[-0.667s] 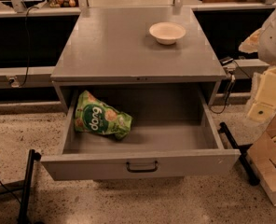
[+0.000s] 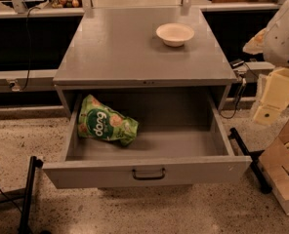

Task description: Pick green rice chip bag from top drawer and place on counter

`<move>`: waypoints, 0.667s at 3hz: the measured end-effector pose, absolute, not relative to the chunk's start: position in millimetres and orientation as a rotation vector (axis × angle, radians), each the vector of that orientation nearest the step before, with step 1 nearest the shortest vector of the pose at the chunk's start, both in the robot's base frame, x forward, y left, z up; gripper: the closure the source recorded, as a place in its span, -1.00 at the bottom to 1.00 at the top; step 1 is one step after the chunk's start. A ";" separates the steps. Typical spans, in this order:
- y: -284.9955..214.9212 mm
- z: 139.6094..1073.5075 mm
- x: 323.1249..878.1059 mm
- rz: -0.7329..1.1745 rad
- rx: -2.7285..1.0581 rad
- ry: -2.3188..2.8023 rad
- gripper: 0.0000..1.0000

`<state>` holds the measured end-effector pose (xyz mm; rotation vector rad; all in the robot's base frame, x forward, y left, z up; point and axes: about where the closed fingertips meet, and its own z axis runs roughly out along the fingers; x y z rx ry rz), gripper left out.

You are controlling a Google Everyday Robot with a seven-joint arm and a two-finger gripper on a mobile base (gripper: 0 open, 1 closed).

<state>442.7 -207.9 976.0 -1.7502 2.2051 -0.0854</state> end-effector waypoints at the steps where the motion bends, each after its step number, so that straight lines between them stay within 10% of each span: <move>1: -169.7 964.8 485.6 -0.030 -1.779 2.158 -1.00; 2: -90.5 943.7 558.3 0.069 -1.814 2.064 -1.00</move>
Offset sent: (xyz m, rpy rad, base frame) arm 0.2100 0.2236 -0.0596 0.2128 0.0111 0.2146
